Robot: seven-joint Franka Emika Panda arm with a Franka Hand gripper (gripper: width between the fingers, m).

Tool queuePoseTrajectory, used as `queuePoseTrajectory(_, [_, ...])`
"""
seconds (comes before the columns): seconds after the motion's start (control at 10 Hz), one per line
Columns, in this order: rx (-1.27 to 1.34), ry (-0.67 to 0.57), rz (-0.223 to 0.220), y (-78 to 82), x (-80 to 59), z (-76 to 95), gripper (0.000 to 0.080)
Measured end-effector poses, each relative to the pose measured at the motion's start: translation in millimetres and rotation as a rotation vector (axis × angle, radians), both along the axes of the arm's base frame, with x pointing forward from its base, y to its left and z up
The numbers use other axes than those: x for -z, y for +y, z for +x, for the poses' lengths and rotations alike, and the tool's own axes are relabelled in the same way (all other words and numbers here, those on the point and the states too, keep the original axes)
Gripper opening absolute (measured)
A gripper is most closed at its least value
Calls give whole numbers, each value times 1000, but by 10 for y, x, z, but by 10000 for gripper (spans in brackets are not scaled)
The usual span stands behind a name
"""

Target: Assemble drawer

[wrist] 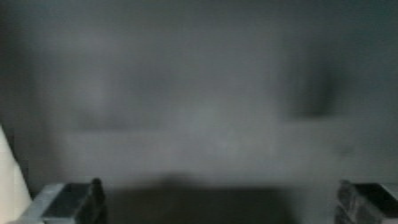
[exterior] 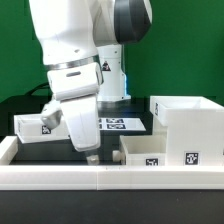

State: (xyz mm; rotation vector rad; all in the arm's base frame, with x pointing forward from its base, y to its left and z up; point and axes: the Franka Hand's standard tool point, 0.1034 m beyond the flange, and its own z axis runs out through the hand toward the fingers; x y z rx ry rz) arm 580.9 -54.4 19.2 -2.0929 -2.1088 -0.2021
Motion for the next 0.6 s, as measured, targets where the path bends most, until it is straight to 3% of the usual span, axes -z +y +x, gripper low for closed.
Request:
queuePoseTrajectory(0.4, [23,-18,16,345,44,-2,648])
queuePoseTrajectory(0.6, [25,-18,15,308,46,1,648])
